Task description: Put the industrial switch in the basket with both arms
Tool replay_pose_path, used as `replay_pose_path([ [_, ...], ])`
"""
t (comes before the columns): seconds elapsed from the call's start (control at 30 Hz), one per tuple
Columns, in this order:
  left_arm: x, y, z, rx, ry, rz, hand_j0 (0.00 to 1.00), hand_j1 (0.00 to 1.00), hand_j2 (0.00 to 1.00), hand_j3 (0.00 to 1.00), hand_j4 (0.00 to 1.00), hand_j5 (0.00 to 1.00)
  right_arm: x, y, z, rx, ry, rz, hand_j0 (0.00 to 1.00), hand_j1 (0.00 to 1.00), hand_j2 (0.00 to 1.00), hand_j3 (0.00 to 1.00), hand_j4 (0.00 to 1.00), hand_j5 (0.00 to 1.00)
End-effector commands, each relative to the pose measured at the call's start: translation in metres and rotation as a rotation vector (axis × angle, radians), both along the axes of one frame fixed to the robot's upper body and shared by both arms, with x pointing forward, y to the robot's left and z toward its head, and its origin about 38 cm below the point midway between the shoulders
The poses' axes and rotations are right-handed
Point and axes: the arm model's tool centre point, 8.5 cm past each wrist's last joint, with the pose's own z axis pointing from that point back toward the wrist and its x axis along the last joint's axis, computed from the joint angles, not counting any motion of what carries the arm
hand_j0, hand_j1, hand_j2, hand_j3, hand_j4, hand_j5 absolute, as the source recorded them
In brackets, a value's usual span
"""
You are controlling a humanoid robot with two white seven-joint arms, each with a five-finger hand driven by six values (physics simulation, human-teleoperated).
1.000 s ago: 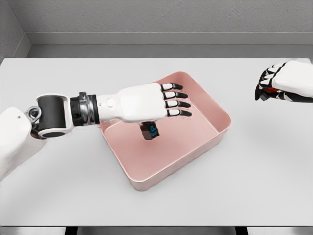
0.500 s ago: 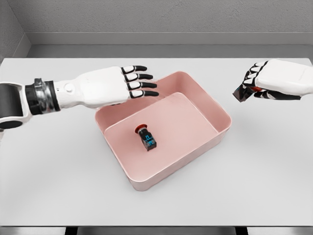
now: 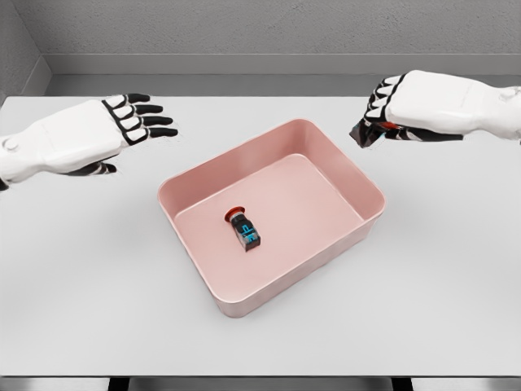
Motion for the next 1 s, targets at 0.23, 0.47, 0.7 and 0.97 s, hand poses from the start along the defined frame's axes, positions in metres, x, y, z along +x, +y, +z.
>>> replay_pose_path([
  [0.23, -0.002, 0.010, 0.003, -0.010, 0.000, 0.023, 1.00, 1.00, 1.00, 1.00, 1.00, 1.00, 0.004, 0.064, -0.044, -0.004, 0.130, 0.078, 1.00, 1.00, 1.00, 1.00, 1.00, 1.00],
  [0.47, -0.002, 0.012, 0.003, -0.008, 0.004, 0.026, 1.00, 1.00, 1.00, 1.00, 1.00, 1.00, 0.005, 0.063, -0.043, -0.004, 0.127, 0.067, 1.00, 1.00, 1.00, 1.00, 1.00, 1.00],
  [0.7, -0.002, 0.012, 0.003, -0.013, 0.005, 0.025, 1.00, 1.00, 1.00, 1.00, 1.00, 1.00, 0.006, 0.062, -0.040, -0.002, 0.121, 0.065, 1.00, 1.00, 1.00, 1.00, 1.00, 1.00],
  [0.97, 0.000, 0.018, -0.001, -0.012, 0.027, 0.044, 1.00, 1.00, 1.00, 1.00, 1.00, 1.00, 0.011, 0.011, 0.005, 0.047, -0.008, -0.060, 1.00, 1.00, 1.00, 1.00, 1.00, 1.00],
])
